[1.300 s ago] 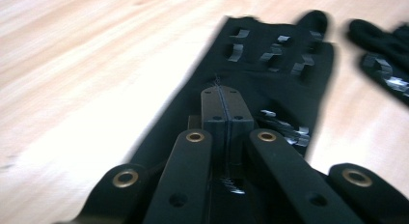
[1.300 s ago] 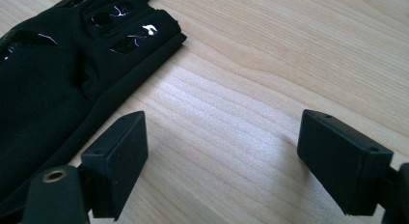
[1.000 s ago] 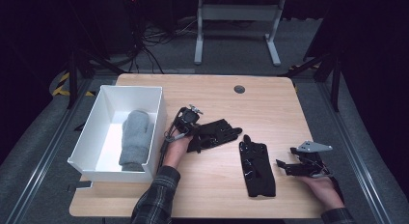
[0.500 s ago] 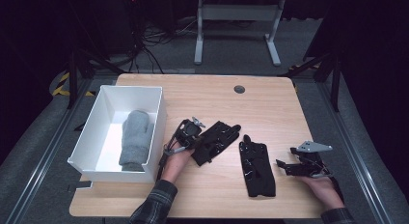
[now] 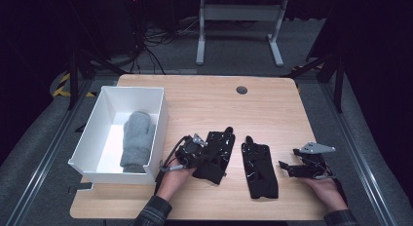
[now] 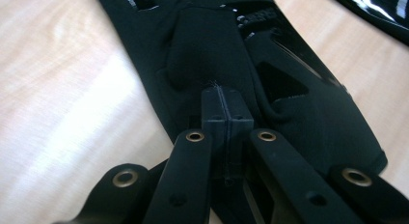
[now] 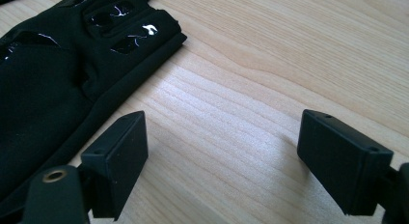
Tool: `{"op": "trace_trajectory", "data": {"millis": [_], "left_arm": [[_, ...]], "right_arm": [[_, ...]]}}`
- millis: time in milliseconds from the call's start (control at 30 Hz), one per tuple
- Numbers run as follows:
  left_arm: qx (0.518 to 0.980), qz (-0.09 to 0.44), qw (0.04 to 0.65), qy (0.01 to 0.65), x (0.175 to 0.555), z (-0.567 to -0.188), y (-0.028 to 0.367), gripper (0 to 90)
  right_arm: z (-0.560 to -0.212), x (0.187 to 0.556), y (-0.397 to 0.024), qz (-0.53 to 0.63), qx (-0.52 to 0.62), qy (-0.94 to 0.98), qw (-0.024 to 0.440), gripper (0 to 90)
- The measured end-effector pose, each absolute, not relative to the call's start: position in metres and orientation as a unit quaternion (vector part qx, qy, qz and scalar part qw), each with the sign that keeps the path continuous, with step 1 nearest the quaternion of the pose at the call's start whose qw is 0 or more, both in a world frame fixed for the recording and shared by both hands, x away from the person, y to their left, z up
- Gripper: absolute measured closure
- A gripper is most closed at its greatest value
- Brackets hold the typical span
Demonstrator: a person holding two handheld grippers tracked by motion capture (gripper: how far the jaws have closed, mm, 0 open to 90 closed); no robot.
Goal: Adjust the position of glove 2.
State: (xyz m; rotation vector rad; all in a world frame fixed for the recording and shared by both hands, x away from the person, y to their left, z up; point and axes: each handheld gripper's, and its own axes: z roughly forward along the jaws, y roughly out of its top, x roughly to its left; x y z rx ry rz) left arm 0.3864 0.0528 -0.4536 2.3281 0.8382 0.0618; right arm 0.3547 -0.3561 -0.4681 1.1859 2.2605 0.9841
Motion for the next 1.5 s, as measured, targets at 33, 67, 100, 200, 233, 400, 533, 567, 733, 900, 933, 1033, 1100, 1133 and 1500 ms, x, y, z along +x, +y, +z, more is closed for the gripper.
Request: {"op": "trace_trajectory", "data": {"millis": [33,67,100,200,233,400,533,567,733,900,933,1033,1100,1133,1500], "left_arm": [[0.89,0.021,0.328,0.317,0.383,-0.454,0.053,90.0],[0.89,0.021,0.329,0.315,0.379,-0.454,0.052,90.0],[0.891,0.018,0.33,0.312,0.376,-0.454,0.052,90.0],[0.893,0.013,0.329,0.307,0.37,-0.454,0.052,90.0],[0.893,0.012,0.331,0.305,0.366,-0.454,0.052,90.0],[0.884,0.027,0.349,0.31,0.366,-0.449,0.058,78.4],[0.871,0.052,0.362,0.329,0.374,-0.443,0.065,67.0],[0.866,0.054,0.365,0.336,0.378,-0.443,0.066,64.3],[0.862,0.046,0.36,0.353,0.389,-0.452,0.065,61.3],[0.865,0.045,0.35,0.356,0.39,-0.457,0.061,61.5],[0.868,0.043,0.345,0.355,0.39,-0.458,0.06,62.0],[0.867,0.044,0.348,0.355,0.389,-0.459,0.058,70.0],[0.867,0.045,0.347,0.356,0.389,-0.459,0.058,74.2],[0.866,0.044,0.346,0.357,0.388,-0.459,0.058,78.9],[0.84,0.038,0.373,0.392,0.39,-0.455,0.061,87.2]], "right_arm": [[-0.468,0.355,-0.356,0.352,0.425,0.809,0.201,18.6],[-0.468,0.355,-0.356,0.352,0.424,0.809,0.202,18.6],[-0.468,0.355,-0.356,0.351,0.425,0.809,0.202,18.4],[-0.468,0.355,-0.356,0.351,0.424,0.81,0.202,17.8],[-0.468,0.355,-0.356,0.35,0.424,0.81,0.203,16.5],[-0.468,0.355,-0.355,0.347,0.424,0.813,0.199,16.2],[-0.463,0.353,-0.353,0.342,0.414,0.822,0.191,32.7],[-0.462,0.352,-0.352,0.345,0.41,0.822,0.19,39.8],[-0.455,0.347,-0.344,0.368,0.386,0.829,0.171,64.7],[-0.454,0.344,-0.334,0.377,0.36,0.841,0.145,79.9],[-0.454,0.344,-0.334,0.378,0.358,0.842,0.141,82.7],[-0.455,0.343,-0.331,0.377,0.35,0.849,0.12,89.0],[-0.456,0.343,-0.331,0.377,0.349,0.85,0.117,89.9],[-0.456,0.343,-0.33,0.376,0.348,0.851,0.113,90.0],[-0.46,0.344,-0.321,0.372,0.335,0.861,0.087,90.0]]}}
